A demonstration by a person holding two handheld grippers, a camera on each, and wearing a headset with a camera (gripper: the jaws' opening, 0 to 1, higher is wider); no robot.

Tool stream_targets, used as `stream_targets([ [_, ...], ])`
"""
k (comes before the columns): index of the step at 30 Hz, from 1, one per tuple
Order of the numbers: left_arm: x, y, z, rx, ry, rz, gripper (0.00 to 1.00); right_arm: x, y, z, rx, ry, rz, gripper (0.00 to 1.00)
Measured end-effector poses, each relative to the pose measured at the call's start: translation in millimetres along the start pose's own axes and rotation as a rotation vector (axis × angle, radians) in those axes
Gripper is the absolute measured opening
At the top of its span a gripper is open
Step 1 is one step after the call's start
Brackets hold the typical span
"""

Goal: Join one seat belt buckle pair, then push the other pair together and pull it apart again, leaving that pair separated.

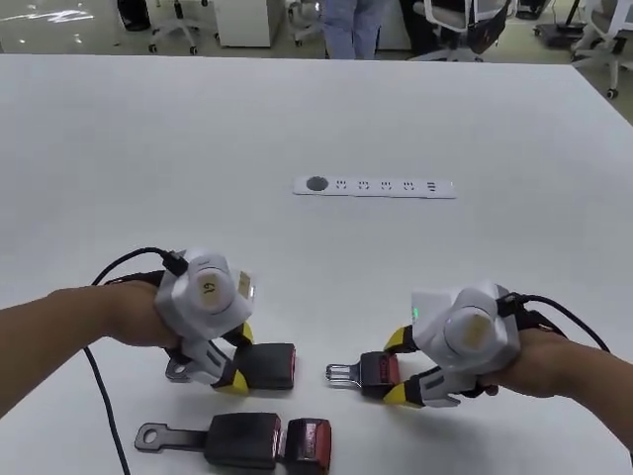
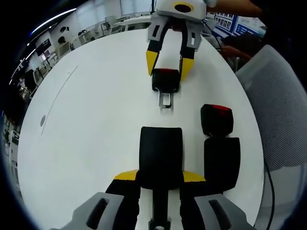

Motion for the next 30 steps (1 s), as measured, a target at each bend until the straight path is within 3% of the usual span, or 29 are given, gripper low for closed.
stream_targets([
  [30,-0.2,-1.6,-1.0,-0.001,-0.006,0.024,0.33,23.8,-32.8,-11.9,-0.004,-0.003,0.004,0.3],
])
Point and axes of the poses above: the centre of the closed fingertips' face, and the gripper's own axes: x roughly forward along the fingers, z roughly to its left, y roughly out of its underside, the point moved 6 cm from there along -x, roughly backward along the fingers, and after that the axes turned 15 degrees about -x, right-handed, at the moved point
